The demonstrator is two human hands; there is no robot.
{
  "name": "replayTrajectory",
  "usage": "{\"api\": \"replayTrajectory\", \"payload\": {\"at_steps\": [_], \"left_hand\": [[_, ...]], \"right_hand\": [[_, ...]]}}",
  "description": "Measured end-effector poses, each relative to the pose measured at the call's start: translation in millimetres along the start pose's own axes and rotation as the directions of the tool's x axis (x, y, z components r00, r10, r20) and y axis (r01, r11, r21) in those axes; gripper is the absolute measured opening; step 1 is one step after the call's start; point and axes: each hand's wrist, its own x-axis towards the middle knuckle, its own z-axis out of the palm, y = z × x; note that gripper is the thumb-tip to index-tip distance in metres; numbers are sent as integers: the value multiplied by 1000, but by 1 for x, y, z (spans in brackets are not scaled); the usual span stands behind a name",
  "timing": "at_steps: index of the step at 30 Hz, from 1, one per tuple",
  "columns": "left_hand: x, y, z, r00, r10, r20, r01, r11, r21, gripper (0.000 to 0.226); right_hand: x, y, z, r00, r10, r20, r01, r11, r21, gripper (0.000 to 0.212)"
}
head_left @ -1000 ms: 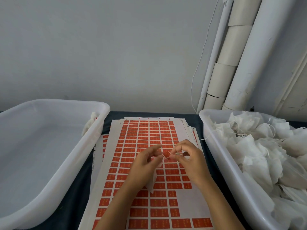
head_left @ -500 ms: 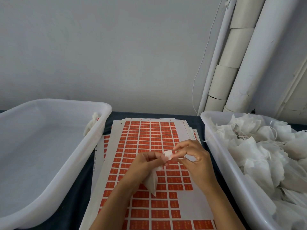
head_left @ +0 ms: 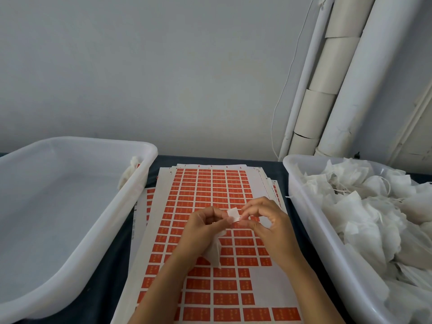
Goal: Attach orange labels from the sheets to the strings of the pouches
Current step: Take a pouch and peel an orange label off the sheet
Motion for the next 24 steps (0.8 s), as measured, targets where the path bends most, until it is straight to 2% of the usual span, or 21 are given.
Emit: {"api": "replayTrajectory", "payload": {"at_steps": [8,24], "left_hand": [[1,-2,-1,996,44,71,-51,994,94,18],[2,-1,0,983,64,170,-99,974,205,22]], "right_hand": [[-2,2,7,988,150,42,-154,984,90,10],[-4,-1,14,982,187,24,-188,980,66,13]]}}
